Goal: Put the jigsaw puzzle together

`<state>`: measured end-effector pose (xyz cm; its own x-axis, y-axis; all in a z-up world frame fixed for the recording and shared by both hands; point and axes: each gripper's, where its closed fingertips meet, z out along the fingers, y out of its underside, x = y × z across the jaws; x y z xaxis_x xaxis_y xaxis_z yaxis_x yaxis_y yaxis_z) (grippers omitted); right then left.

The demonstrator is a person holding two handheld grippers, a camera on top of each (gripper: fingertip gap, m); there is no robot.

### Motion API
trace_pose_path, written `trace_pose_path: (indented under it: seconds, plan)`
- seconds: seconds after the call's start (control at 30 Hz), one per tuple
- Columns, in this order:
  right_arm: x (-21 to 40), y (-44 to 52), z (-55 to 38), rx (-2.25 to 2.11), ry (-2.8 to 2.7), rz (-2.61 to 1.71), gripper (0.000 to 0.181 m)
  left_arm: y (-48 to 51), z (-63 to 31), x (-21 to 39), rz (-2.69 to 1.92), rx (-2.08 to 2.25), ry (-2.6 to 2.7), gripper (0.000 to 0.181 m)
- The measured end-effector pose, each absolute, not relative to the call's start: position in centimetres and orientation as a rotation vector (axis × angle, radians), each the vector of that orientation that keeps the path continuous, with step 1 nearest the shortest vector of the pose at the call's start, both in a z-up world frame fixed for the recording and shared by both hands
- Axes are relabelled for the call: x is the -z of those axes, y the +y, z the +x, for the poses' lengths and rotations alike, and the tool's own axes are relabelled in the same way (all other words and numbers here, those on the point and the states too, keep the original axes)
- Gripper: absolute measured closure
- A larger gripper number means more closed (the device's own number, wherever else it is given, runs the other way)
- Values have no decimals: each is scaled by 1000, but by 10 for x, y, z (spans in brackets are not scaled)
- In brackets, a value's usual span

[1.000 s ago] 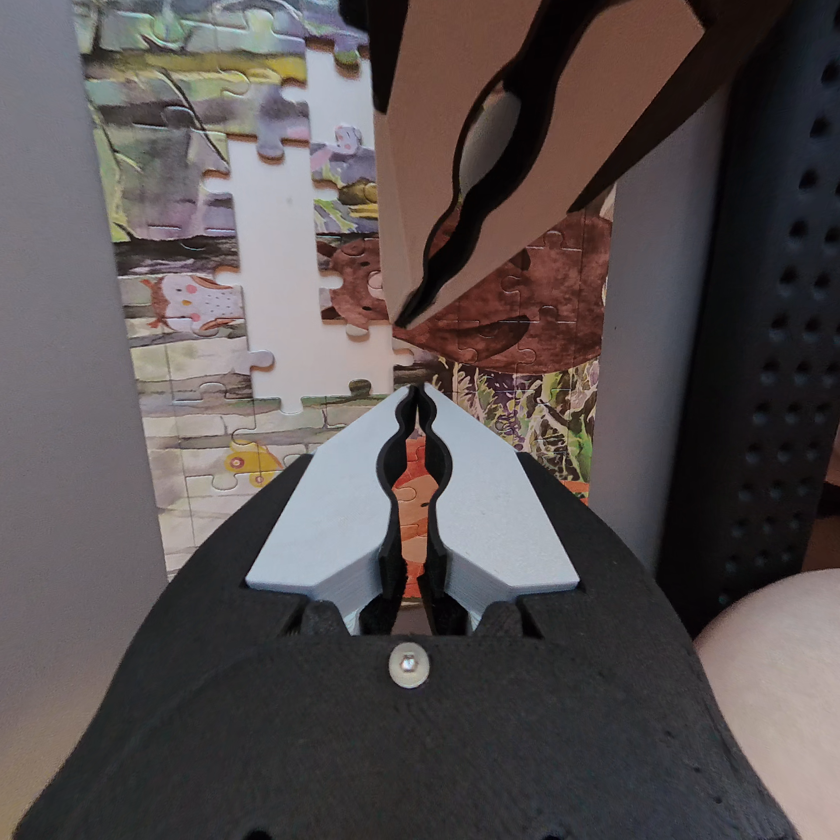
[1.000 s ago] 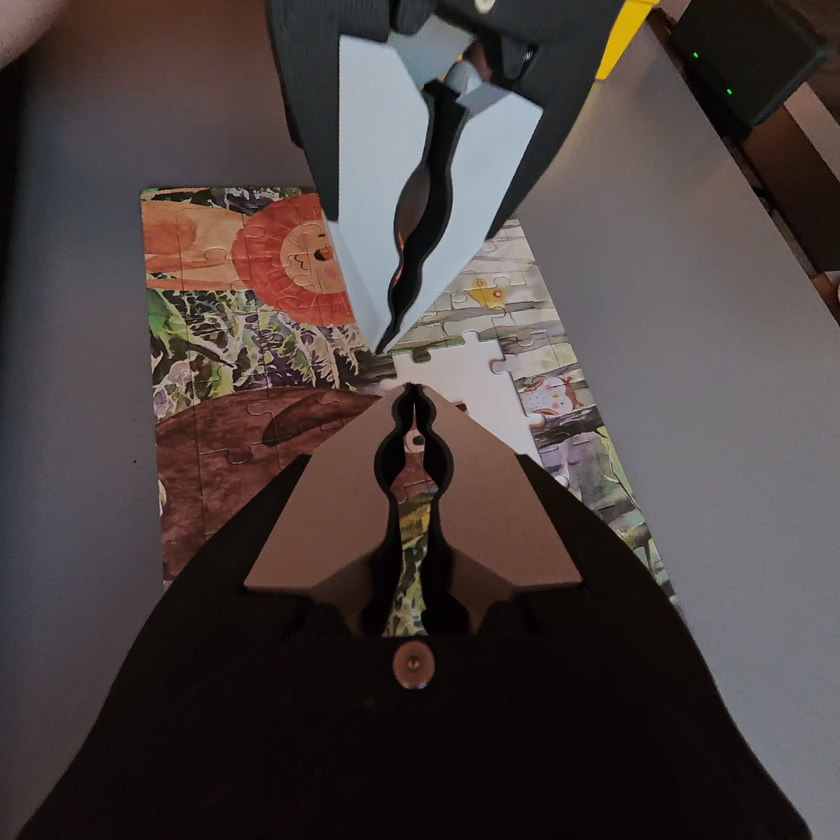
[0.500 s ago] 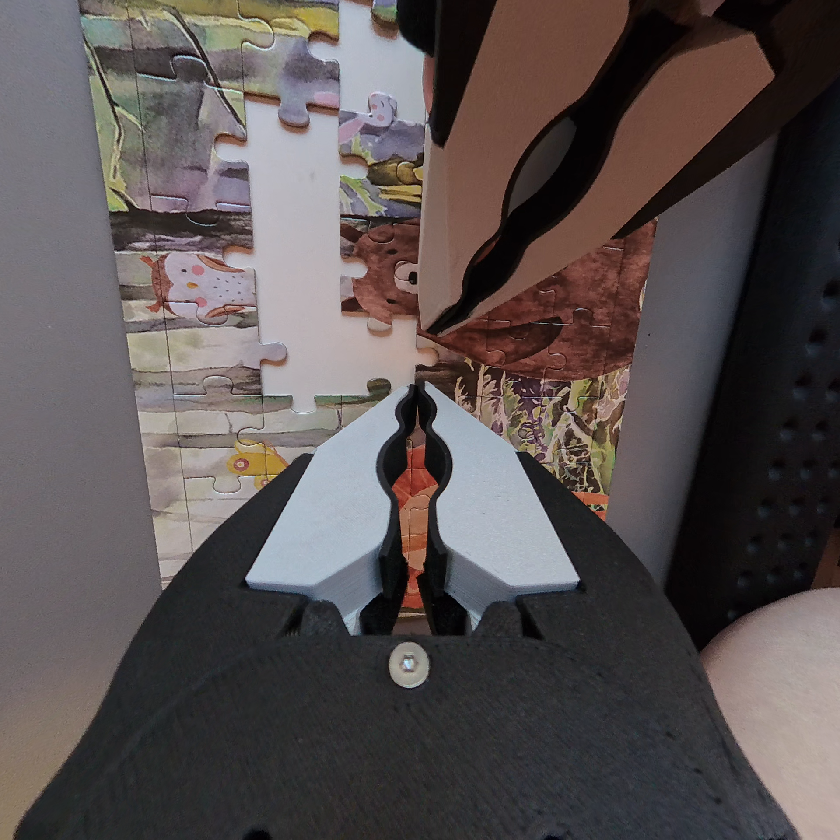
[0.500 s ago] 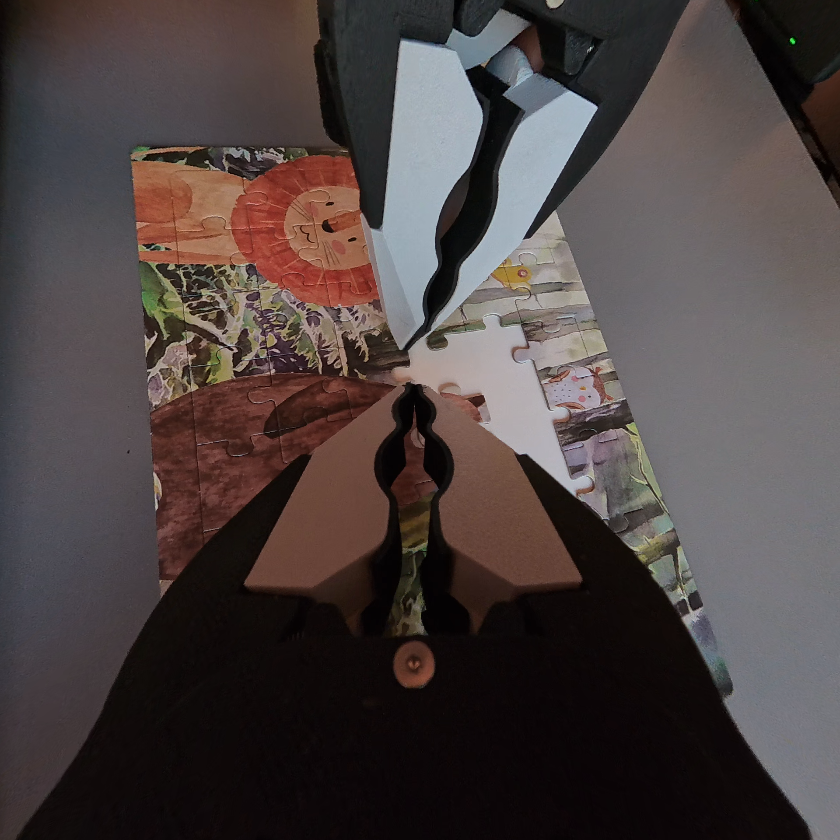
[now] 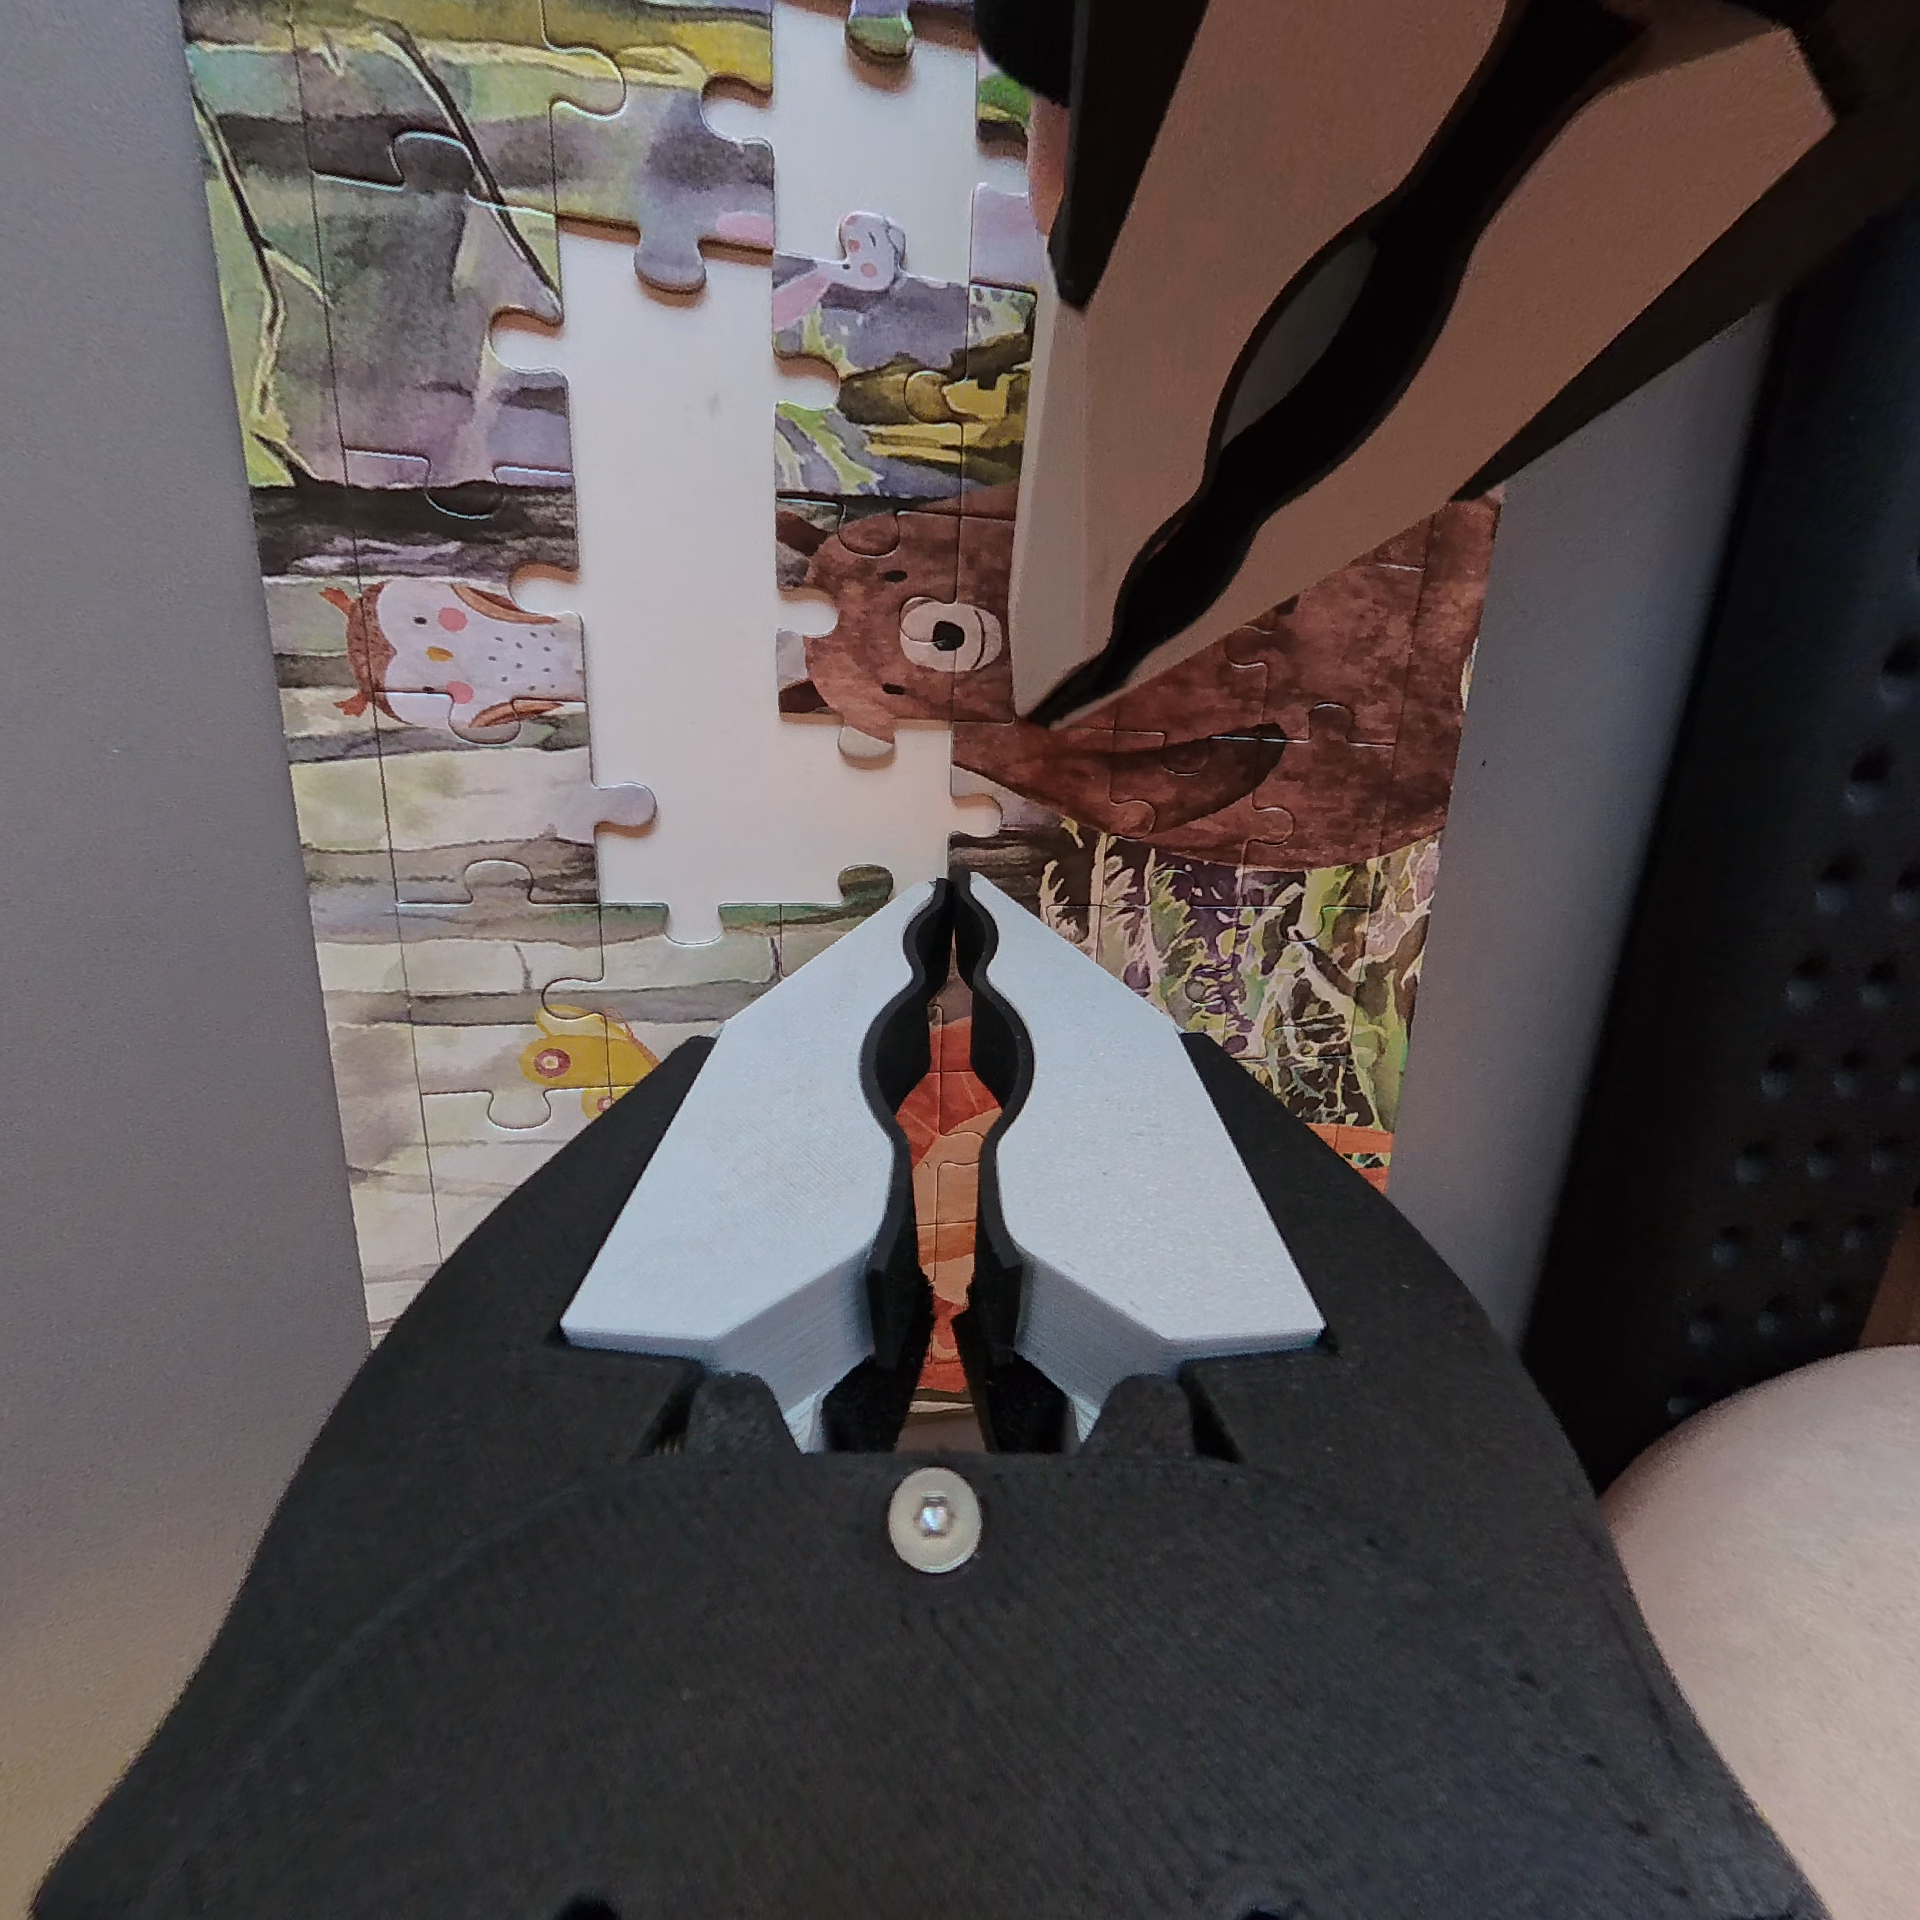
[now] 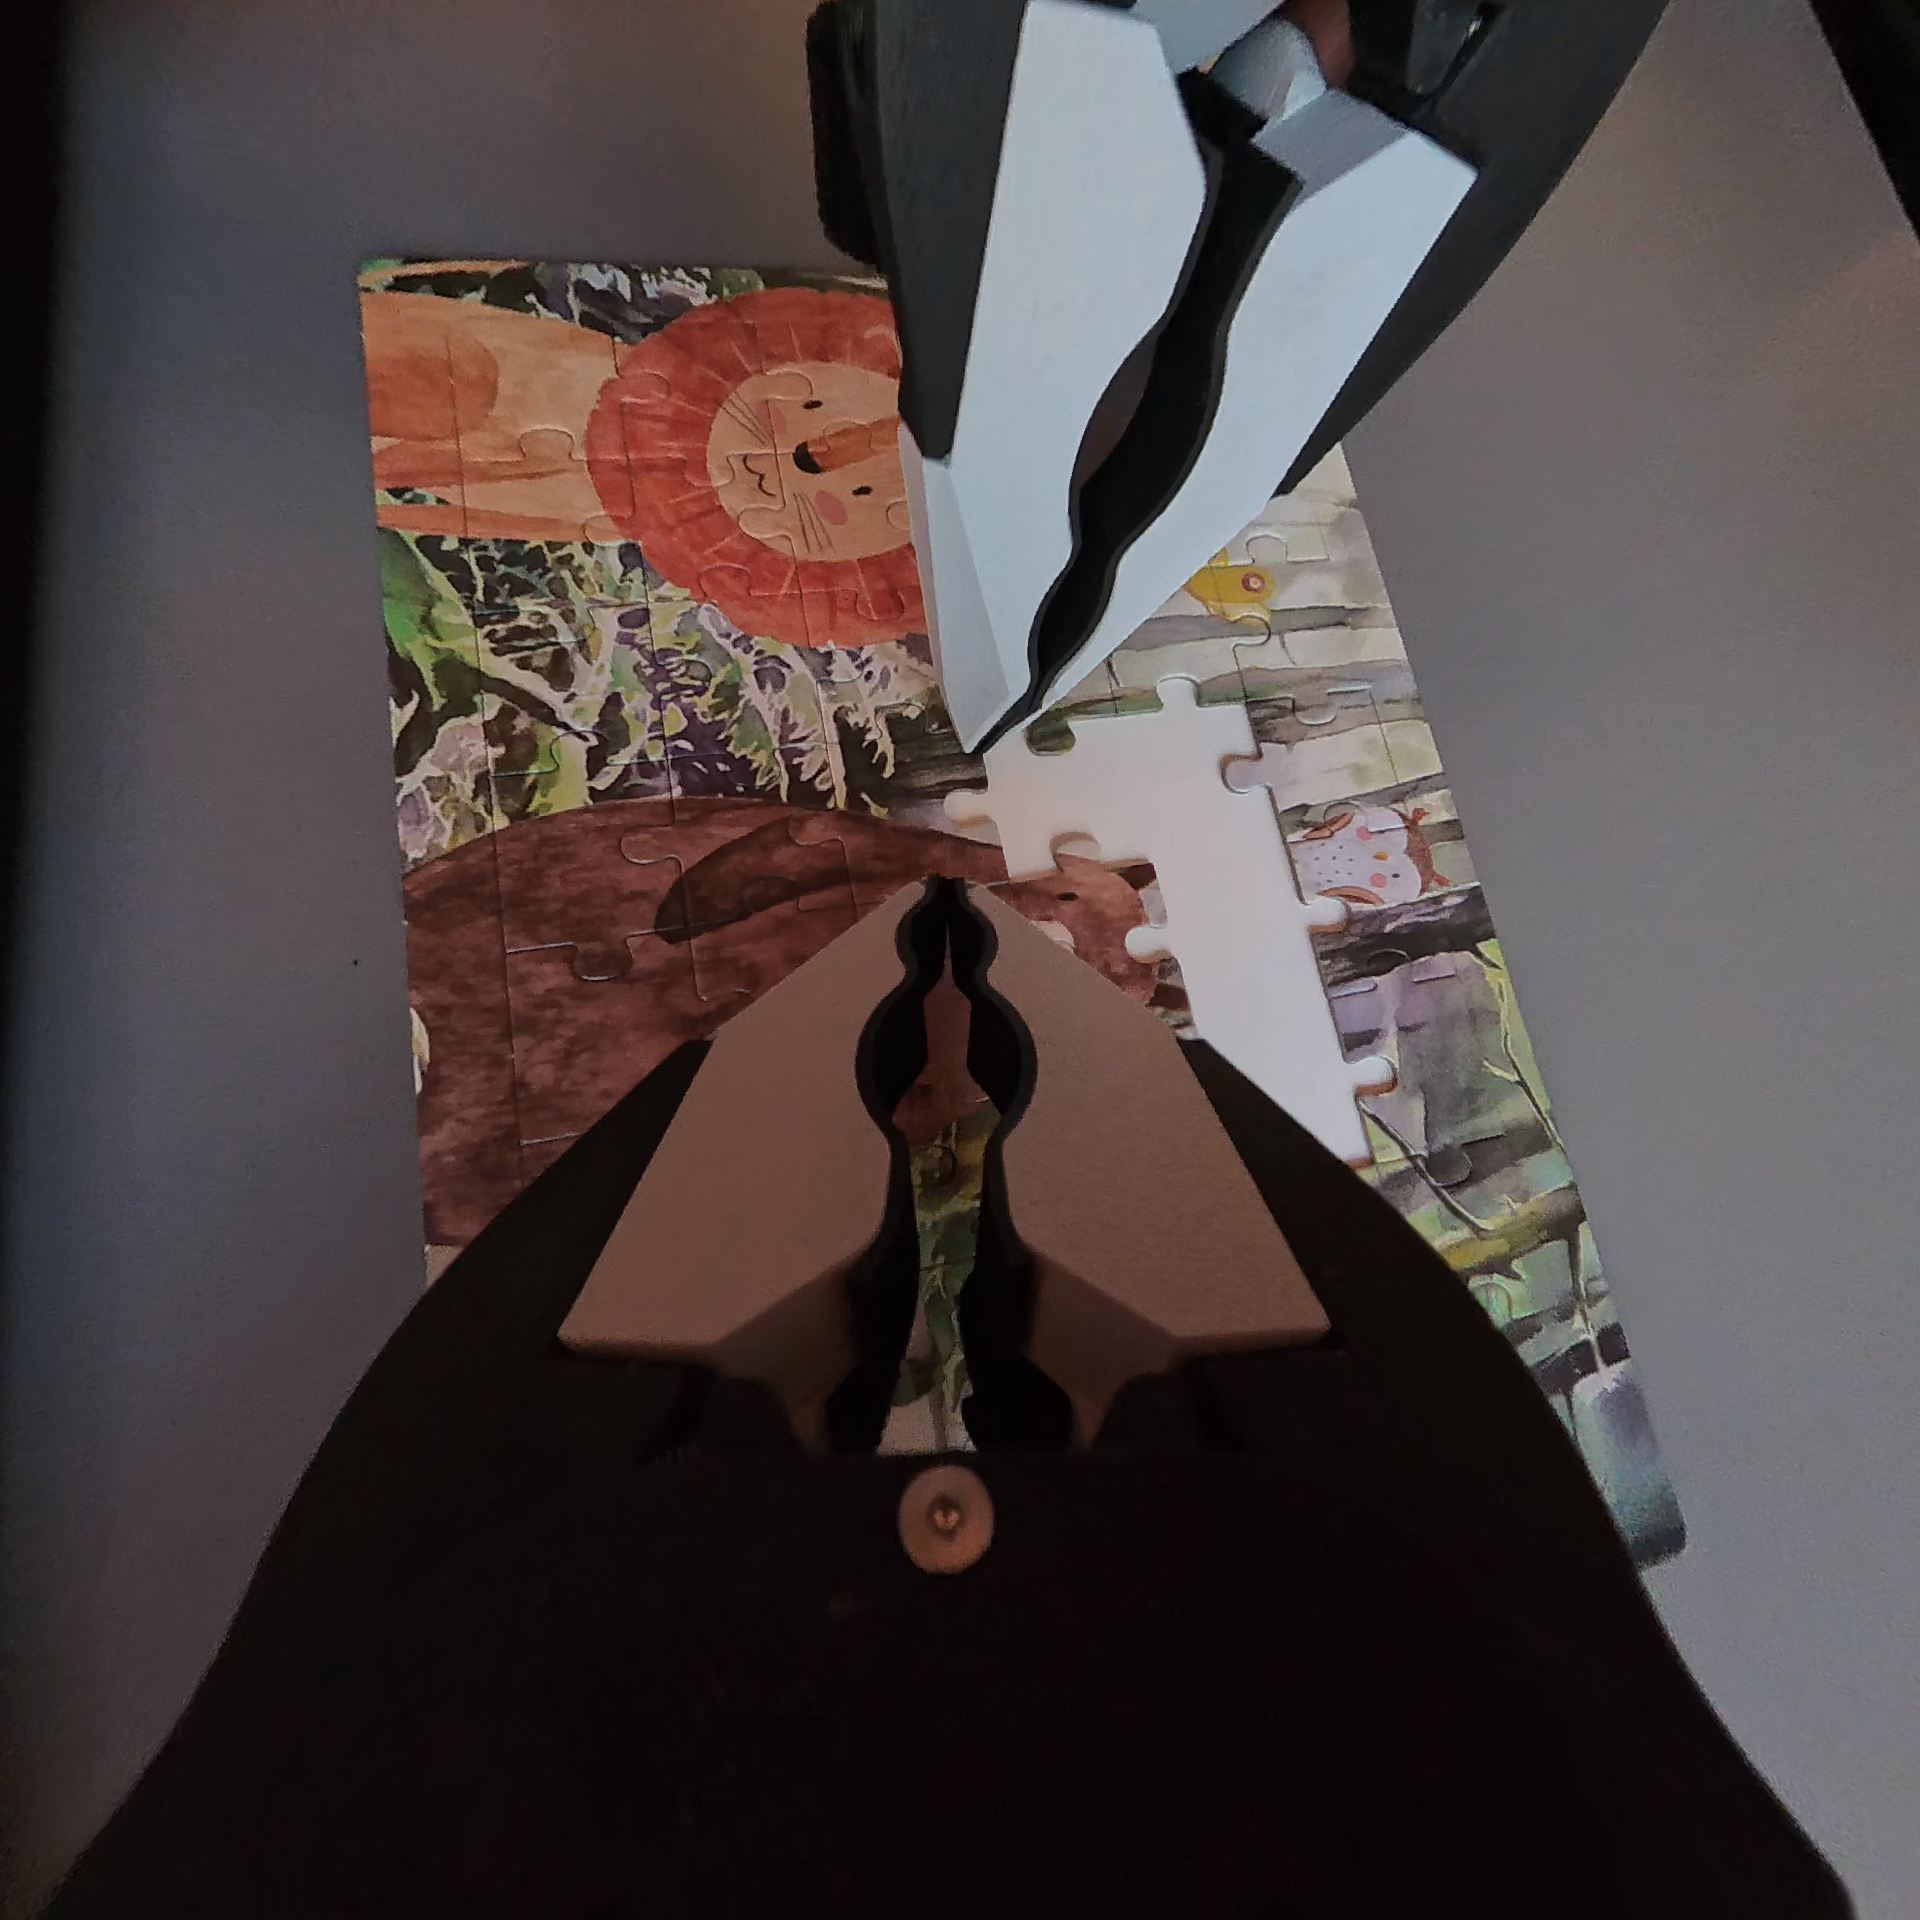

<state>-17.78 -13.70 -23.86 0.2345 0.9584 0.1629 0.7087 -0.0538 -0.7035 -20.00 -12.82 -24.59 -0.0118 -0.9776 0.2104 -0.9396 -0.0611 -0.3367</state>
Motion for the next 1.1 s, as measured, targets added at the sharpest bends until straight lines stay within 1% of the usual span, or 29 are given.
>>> trace_pose_path:
  seconds: [0.27,0.37,0.57,0.87,1.07,1.1]
  plan:
    - [241,-139,-179,-426,-1553,-1815,181,-128,-200,246,-2145,600,2080,181]
    - [232,-156,-196,-532,-1559,-1770,181,-128,-200,246,-2152,610,2076,181]
    - [243,-155,-198,-449,-1620,-1782,181,-129,-200,246,-2153,611,2075,181]
    - [231,-142,-211,-404,-1537,-1744,181,-129,-200,246,-2155,615,2073,181]
    - [240,-138,-209,-367,-1567,-1763,181,-129,-200,246,-2157,623,2072,181]
    - [231,-135,-206,-357,-1548,-1740,181,-129,-200,246,-2158,625,2070,181]
